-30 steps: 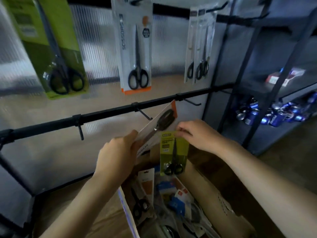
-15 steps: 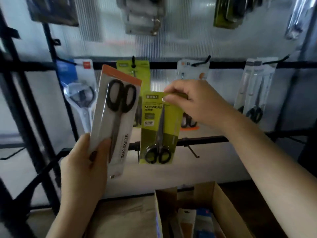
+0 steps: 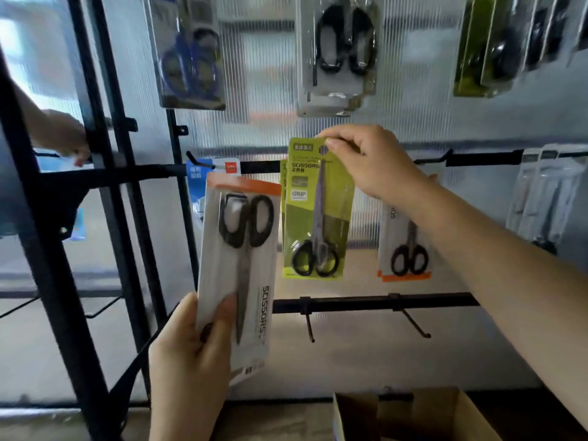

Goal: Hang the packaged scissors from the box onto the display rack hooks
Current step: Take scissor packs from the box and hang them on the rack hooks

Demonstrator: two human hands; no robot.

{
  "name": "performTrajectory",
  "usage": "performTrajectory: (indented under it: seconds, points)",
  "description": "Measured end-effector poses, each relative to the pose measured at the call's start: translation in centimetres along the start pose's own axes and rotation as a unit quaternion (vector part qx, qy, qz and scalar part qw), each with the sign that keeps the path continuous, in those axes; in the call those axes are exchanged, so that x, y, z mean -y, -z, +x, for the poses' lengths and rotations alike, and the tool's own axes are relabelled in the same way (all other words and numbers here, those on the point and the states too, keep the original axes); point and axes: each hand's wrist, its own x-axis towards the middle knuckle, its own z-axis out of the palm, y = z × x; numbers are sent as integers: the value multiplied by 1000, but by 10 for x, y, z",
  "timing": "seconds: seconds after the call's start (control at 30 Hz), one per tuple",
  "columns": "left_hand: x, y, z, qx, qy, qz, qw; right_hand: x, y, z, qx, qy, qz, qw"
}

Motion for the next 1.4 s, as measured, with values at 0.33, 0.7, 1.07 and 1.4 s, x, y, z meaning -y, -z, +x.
performTrajectory:
  seconds: [0.33, 0.7, 1.07, 1.4]
  points:
    - [-1, -8, 6, -3, 119, -113, 986, 2, -10, 4, 25, -22, 16, 999]
    - [-12, -9, 7, 88, 222, -176, 955, -15, -33, 10, 29, -40, -37, 998]
    - [-29, -7, -16, 269, 103, -176, 941, -29, -47, -20, 13, -105, -83, 991]
    - [-42, -54, -47, 322, 32, -35, 946, -85, 0, -118, 30, -207, -60, 976]
